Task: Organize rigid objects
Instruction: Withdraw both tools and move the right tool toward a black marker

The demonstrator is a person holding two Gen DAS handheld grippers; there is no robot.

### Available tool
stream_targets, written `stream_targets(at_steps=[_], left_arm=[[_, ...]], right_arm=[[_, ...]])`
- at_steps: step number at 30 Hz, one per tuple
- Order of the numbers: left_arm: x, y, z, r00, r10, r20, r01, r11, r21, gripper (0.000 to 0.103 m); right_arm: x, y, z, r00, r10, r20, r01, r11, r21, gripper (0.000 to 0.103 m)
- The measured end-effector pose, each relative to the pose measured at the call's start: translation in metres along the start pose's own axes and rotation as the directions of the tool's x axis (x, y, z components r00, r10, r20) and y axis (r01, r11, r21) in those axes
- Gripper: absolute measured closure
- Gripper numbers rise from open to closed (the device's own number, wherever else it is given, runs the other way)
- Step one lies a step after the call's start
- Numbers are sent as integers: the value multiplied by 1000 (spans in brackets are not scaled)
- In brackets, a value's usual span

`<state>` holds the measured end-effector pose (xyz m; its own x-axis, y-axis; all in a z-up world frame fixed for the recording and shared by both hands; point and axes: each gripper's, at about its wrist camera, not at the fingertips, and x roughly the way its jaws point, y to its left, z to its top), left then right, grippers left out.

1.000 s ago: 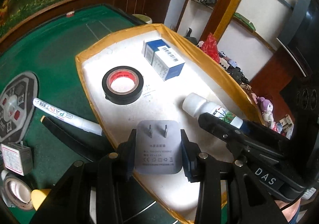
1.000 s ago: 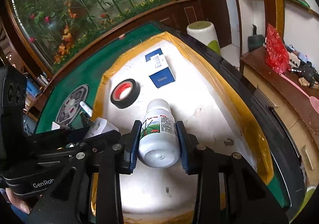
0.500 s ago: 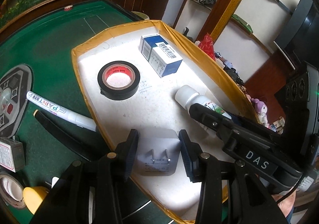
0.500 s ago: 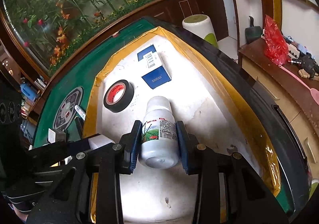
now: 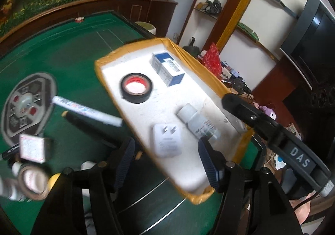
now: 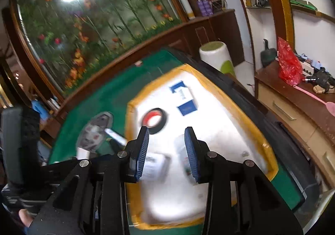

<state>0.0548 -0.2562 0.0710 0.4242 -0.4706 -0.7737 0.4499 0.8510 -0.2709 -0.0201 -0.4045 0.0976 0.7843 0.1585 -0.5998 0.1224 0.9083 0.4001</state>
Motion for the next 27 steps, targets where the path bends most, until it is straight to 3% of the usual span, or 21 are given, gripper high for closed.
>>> stream_targets(at_steps=[7,11,17,22,27], left_arm=[[-58,45,-26,994,51,97,-48,998,-26,39],[-88,79,-48,984,109,139,-103,993,-51,39],[-120,126,-84,961,210,178,-198,977,-85,35],[-112,158,-102,936,324,136,-310,944,-114,31],[-88,175,-94,938,335,86,-322,937,-135,31]], right_arm=[[-14,49,-27,986,165,-15,-165,985,-50,68],[-2,88,-53,965,235,-113,-250,959,-135,68],[20,109,-85,947,228,-226,-272,945,-185,68],[33,101,-98,938,214,-272,-263,952,-158,68],[40,98,-99,935,210,-285,-256,957,-138,68]])
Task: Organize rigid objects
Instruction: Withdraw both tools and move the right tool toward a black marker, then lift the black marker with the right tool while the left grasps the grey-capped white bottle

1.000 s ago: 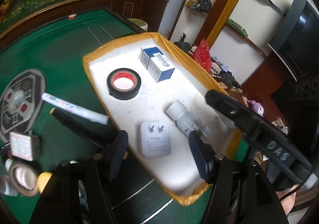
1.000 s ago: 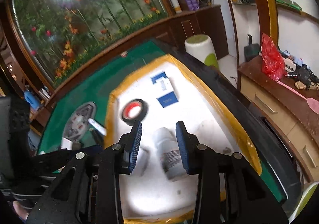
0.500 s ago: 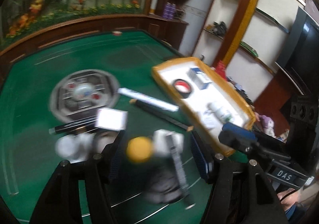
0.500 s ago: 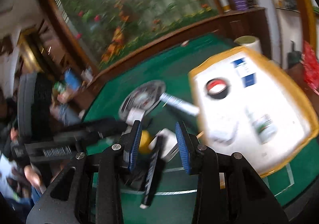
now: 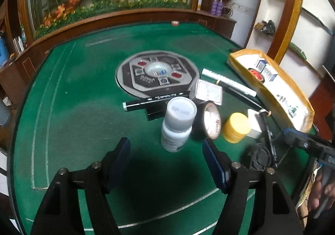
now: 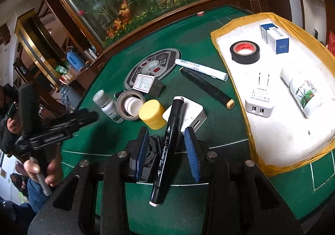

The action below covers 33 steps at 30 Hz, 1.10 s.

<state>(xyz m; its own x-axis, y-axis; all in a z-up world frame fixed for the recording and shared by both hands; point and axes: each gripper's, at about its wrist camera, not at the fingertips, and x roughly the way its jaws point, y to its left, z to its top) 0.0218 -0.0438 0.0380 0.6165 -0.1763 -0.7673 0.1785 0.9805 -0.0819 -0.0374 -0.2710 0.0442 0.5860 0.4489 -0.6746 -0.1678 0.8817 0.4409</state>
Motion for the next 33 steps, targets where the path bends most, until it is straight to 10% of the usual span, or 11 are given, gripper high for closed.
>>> stream_targets(at_steps=[4,8,24,33], left_arm=[[23,-3,10,1000,28,-10,-28,999,22,34],[42,1,12,998,-13,-68,13,1000,-7,68],[8,-2,0,996,-78,41,80,996,-38,69],[9,-16,0,990,-138,35,139,990,-26,69]], right_arm=[[3,3,1,1000,-4,-10,3,1000,-9,68],[4,3,-1,1000,1,-22,-1,1000,-3,68],[41,-2,-2,994,13,-108,-7,998,54,68],[35,0,3,993,104,-46,-102,993,56,88]])
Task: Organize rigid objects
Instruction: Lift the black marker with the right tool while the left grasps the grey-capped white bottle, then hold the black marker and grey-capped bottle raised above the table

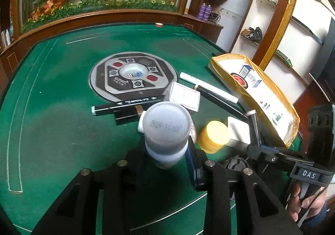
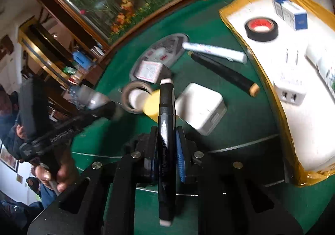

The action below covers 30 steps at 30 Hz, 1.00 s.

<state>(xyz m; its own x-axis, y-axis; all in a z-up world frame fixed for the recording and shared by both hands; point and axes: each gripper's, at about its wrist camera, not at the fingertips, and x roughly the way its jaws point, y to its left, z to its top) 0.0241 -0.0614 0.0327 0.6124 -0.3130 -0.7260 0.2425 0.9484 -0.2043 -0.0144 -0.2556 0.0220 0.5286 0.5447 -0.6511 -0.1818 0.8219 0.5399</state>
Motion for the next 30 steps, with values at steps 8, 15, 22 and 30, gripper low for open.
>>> stream_targets(at_steps=[8,15,22,30], left_arm=[[-2,-18,-5,999,-46,-29,49,995,86,69],[-1,-18,-14,993,-3,-121,22,988,152,69],[17,-16,-14,988,30,-152,-9,991,134,69],[29,-20,-3,987,32,-155,-14,993,119,69]], right_arm=[[-12,17,3,998,29,51,-26,997,-74,88],[-29,17,6,998,25,58,-20,995,-96,88],[-19,-1,13,999,18,50,-16,1000,-23,87],[9,-15,19,1000,-1,14,0,999,38,87]])
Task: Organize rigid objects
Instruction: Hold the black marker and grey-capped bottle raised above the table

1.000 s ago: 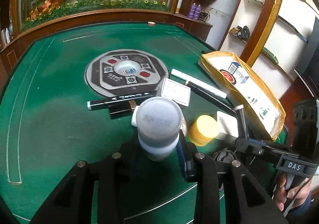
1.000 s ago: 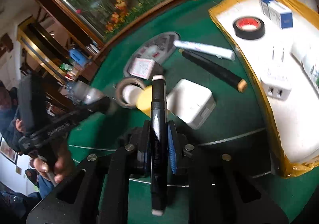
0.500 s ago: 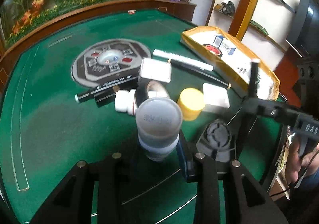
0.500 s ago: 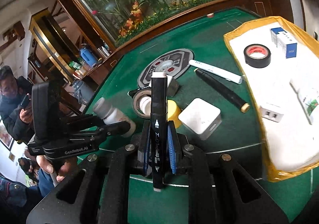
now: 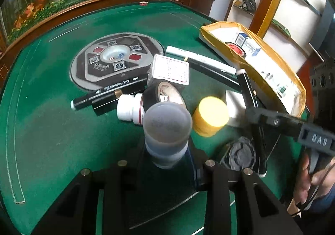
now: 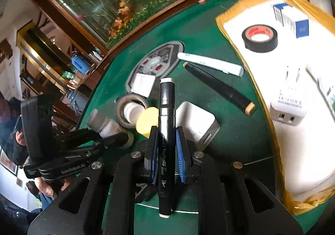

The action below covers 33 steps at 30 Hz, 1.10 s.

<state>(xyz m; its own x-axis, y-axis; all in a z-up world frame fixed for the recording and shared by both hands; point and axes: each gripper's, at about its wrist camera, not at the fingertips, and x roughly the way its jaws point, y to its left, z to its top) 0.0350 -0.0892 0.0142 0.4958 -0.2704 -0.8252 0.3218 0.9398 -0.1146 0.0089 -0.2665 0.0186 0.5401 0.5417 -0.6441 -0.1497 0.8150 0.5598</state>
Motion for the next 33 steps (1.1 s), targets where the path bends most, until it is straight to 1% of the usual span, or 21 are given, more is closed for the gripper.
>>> stream_targets(at_steps=[5,10,13,18,26,33], left_arm=[[1,2,1,1000,-11,14,11,1000,-9,69],[1,4,0,1000,-22,22,23,999,-23,69],[0,4,-1,999,-20,26,21,1000,-22,69],[0,4,-1,999,-16,29,16,1000,-19,69],[-1,4,-2,999,-20,30,20,1000,-23,69],[-1,4,-2,999,-19,30,20,1000,-23,69]], right_arm=[[1,1,0,1000,-5,-3,5,1000,-9,87],[2,13,-4,999,-42,-28,40,996,-74,87],[4,15,-8,996,-60,-59,56,996,-77,87],[4,11,-12,994,-75,-80,70,995,-70,86],[-2,2,-13,994,-54,-95,50,998,-46,86],[-10,-1,-24,991,-63,-120,54,996,-72,86]])
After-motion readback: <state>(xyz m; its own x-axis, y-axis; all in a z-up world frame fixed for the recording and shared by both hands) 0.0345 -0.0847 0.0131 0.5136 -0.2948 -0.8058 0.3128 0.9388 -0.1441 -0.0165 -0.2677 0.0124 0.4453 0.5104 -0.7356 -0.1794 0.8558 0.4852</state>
